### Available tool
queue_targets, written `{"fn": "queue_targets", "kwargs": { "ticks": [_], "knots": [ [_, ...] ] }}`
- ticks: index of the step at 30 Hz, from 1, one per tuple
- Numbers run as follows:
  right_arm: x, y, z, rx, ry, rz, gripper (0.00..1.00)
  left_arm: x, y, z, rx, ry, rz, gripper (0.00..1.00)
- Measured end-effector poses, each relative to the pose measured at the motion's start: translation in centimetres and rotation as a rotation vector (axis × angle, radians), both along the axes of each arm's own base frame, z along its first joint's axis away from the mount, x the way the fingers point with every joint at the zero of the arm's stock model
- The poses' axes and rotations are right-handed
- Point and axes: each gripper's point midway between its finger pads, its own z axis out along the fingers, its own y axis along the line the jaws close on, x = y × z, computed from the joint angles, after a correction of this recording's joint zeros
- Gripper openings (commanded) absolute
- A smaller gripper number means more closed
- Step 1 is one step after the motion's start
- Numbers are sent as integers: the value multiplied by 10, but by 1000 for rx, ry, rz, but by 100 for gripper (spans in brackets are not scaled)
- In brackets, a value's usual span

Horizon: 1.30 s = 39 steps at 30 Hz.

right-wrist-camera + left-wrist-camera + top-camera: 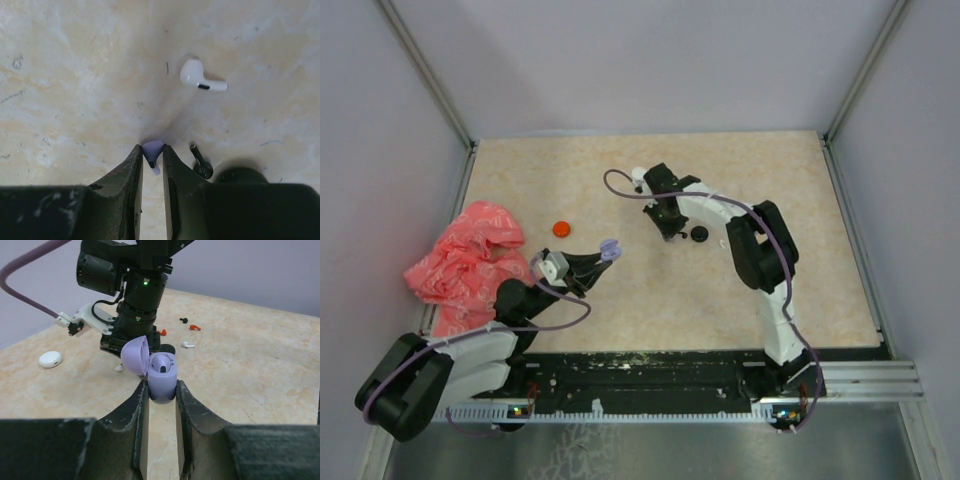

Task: Insert the wireless bluetooth earbuds into the charging case
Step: Pick up the earbud from the center of the board, then place the earbud in the charging case.

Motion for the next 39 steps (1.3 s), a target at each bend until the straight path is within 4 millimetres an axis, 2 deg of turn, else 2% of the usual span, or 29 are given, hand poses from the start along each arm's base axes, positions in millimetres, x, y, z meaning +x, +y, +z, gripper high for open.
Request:
{"fn": "queue_targets", "kwargs": {
  "ticks": [4, 7, 12, 15, 19, 26, 32, 39],
  "knots": [
    [-20, -8, 11, 16, -7, -13, 14, 1, 1, 6, -23, -15, 7, 0],
    [-30, -8, 37, 61, -63, -23, 14, 3, 1, 13, -52, -33, 15, 0],
    [-44, 10, 116, 224, -262, -13, 12, 5, 1, 20, -91, -59, 18, 0],
    [-59, 23, 164, 337, -381, 16, 12, 4, -1, 24, -104, -65, 5, 0],
    [-80, 35, 209, 468, -496, 40, 12, 3, -2, 35, -118, -91, -8, 0],
    [-116, 42, 243, 634, -601, 79, 12, 2, -5, 63, -159, -155, -26, 0],
    [-138, 50, 274, 784, -690, 122, 12, -2, -7, 75, -186, -164, -54, 0],
    [-159, 61, 300, 935, -757, 186, 11, -9, -7, 90, -221, -184, -81, 0]
  ]
}}
